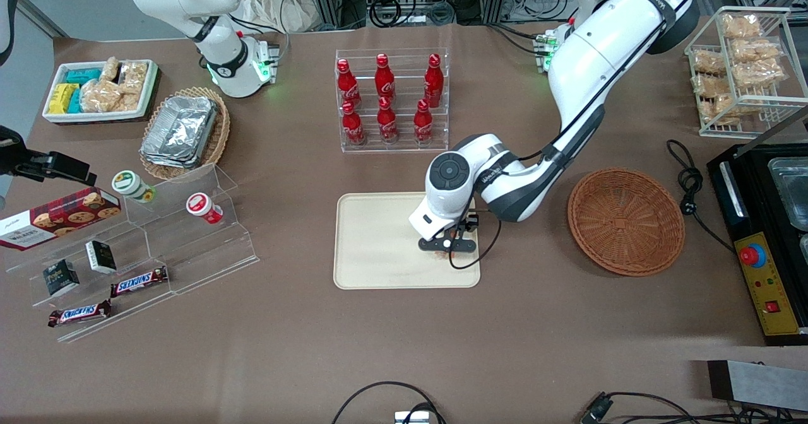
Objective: Place sandwich from basket to tray
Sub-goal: 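Lower the sandwich onto the tray and open the left gripper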
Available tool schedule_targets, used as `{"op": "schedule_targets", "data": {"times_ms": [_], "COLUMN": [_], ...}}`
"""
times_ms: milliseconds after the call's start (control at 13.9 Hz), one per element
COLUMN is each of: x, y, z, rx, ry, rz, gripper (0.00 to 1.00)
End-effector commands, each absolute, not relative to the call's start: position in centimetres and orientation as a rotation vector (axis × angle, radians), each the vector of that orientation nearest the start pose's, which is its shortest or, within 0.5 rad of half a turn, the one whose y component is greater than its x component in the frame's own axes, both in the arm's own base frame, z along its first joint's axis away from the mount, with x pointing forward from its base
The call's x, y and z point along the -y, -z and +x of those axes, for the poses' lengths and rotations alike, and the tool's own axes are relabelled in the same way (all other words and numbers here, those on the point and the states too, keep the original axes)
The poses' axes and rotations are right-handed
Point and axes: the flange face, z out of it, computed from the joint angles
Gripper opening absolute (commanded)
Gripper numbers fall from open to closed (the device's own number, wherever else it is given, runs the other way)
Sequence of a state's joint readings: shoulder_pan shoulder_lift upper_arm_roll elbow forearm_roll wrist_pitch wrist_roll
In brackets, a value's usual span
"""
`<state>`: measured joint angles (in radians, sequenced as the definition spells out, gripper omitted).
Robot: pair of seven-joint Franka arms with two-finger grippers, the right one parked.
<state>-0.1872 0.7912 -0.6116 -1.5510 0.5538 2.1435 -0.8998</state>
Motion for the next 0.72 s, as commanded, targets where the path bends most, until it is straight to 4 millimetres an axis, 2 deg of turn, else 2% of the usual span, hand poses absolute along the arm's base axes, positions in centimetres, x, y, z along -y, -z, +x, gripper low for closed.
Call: {"op": "schedule_targets", "data": {"times_ms": [0,216,649], "x": [43.9,43.2,40.1], "y": [-24.1,-25.1,-34.4], "z": [55.3,55.9,60.2], "rx": [-0.116,-0.098,0.106], "ry": [0.044,0.061,0.087], "rz": [-3.092,-3.087,-3.026], "gripper": [1.00,1.00,1.00]}}
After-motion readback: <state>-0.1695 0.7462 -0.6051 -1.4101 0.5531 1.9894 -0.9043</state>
